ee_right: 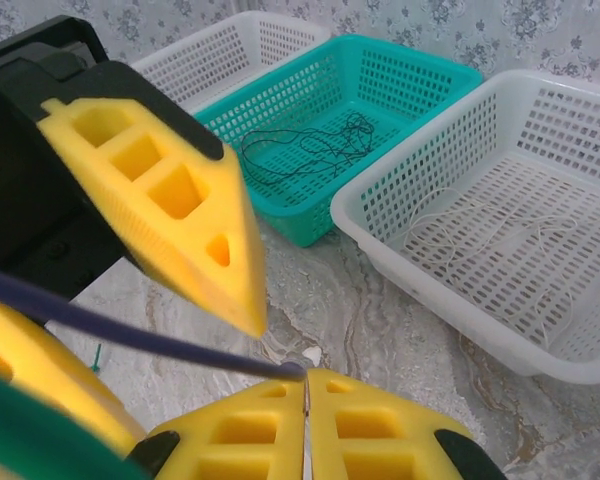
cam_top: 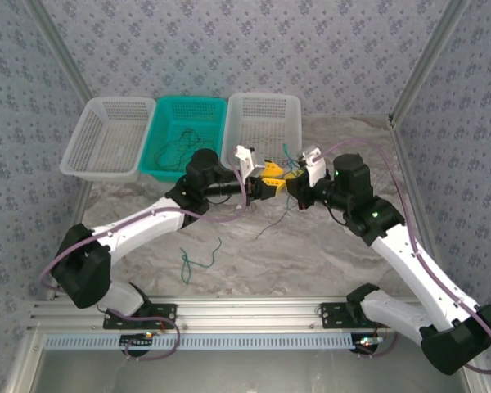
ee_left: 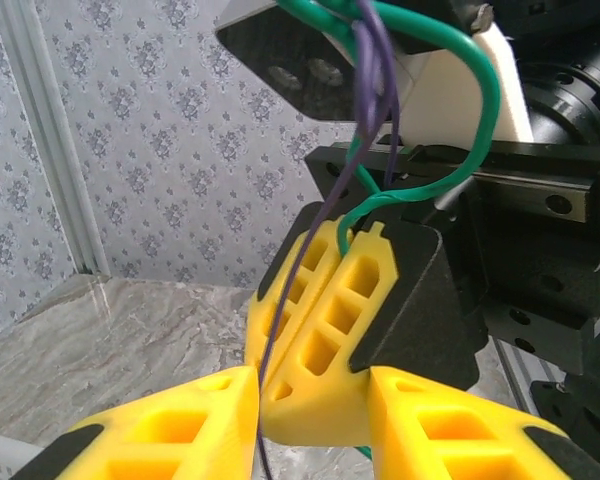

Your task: Untangle the cables

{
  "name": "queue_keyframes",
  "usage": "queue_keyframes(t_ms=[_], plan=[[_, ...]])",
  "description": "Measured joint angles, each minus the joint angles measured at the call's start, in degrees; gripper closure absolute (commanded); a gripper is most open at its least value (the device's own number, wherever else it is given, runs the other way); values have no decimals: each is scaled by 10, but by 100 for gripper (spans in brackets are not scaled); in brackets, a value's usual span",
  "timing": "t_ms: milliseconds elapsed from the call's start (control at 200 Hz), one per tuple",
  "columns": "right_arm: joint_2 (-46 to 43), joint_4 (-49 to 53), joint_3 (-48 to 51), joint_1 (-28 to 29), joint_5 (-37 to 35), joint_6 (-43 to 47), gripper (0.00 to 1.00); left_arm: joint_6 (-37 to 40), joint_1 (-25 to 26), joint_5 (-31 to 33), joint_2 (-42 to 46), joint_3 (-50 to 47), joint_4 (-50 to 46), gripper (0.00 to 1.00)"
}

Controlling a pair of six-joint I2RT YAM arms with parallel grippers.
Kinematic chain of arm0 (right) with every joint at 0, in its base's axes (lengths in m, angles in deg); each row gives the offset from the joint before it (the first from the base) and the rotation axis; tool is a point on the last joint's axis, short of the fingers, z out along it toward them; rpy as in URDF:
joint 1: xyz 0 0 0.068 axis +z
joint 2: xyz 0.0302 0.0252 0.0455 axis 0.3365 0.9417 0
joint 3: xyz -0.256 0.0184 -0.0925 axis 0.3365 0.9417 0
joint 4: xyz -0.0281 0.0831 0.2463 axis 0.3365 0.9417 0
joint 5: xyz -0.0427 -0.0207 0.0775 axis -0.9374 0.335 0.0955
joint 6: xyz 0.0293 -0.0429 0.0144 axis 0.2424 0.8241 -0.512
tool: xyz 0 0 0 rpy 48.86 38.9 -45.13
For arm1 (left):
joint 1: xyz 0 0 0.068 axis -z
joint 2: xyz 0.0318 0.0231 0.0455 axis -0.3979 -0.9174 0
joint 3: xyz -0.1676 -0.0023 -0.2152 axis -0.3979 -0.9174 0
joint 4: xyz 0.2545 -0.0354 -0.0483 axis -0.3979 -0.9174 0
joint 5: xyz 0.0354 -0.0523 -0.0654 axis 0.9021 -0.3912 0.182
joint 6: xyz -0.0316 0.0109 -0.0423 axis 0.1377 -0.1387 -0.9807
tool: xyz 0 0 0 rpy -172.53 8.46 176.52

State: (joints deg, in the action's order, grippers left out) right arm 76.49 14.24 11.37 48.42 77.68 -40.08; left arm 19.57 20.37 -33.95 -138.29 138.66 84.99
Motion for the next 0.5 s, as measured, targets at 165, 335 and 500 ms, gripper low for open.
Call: queue_keyframes(t_ms=[165,335,500], plan=[[-21,12,10,12,48,6,100,-3,-28,13,38,-9,-1,58],[-20,16,16,12,64,6,100,-19,-26,-27,63,-1,1,55],[-16,16,15,12,69,6,100,-34,-20,-75,63,2,1,52]])
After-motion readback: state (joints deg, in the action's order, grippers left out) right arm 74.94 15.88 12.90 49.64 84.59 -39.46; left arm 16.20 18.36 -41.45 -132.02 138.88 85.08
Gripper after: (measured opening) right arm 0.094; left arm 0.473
